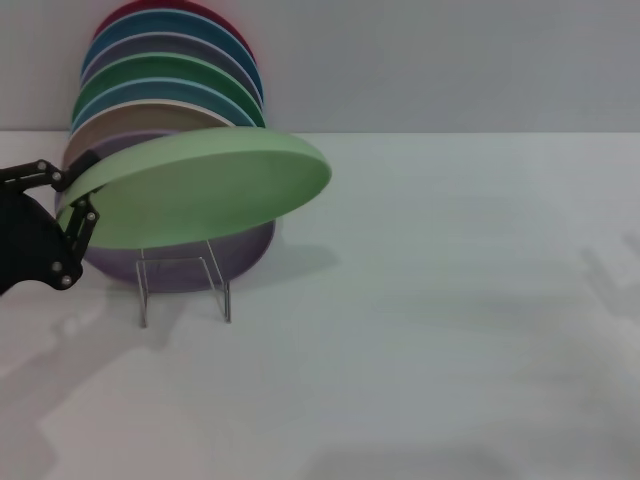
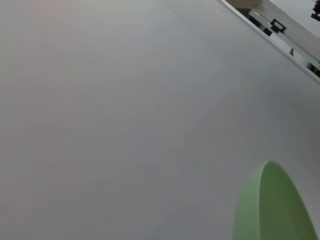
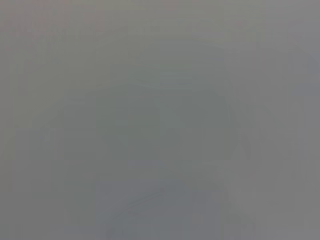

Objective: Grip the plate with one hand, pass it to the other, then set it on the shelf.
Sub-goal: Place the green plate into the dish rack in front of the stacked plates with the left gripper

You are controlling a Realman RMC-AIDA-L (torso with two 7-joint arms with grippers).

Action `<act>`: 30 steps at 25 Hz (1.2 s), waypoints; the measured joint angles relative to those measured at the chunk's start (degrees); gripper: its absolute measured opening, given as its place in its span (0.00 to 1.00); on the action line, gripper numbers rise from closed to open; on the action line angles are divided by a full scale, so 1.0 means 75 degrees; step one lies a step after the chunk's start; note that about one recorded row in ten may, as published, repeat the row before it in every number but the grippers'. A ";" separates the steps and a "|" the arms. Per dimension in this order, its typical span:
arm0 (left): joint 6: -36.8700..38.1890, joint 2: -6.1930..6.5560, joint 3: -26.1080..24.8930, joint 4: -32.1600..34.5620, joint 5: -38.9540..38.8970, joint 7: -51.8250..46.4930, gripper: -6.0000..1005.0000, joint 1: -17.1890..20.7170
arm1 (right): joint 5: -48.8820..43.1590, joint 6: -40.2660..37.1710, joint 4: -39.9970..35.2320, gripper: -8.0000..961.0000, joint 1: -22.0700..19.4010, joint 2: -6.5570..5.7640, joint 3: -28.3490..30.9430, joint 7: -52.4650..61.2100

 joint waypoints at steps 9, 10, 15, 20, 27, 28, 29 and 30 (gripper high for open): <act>-0.0202 0.0001 0.0115 0.0160 -0.0001 0.0025 0.16 -0.0082 | 0.0000 0.0010 0.0001 0.78 -0.0010 0.0003 -0.0096 -0.0087; -0.0302 0.0000 0.0153 0.0172 -0.0001 0.0081 0.16 -0.0082 | 0.0000 0.0011 0.0002 0.78 -0.0011 0.0002 -0.0150 -0.0103; -0.0583 -0.0041 0.0158 0.0181 -0.0008 0.0127 0.16 -0.0081 | 0.0001 0.0005 0.0002 0.78 0.0016 -0.0006 -0.0198 -0.0110; -0.0842 -0.0229 -0.0046 0.0181 -0.0062 0.0397 0.17 -0.0069 | -0.0056 -0.0002 0.0036 0.78 0.0037 -0.0028 -0.0218 -0.0112; -0.1052 -0.0361 -0.0018 0.0191 -0.0029 0.0555 0.18 -0.0074 | -0.0102 0.0023 0.0049 0.78 0.0051 -0.0032 -0.0217 -0.0131; -0.1073 -0.0374 -0.0018 0.0191 -0.0028 0.0565 0.18 -0.0071 | -0.0110 0.0029 0.0052 0.78 0.0045 -0.0033 -0.0216 -0.0134; -0.1093 -0.0382 -0.0019 0.0185 -0.0029 0.0573 0.18 -0.0058 | -0.0117 0.0031 0.0055 0.78 0.0035 -0.0033 -0.0215 -0.0136; -0.1097 -0.0386 -0.0026 0.0167 -0.0031 0.0583 0.21 -0.0039 | -0.0126 0.0035 0.0060 0.78 0.0016 -0.0033 -0.0214 -0.0148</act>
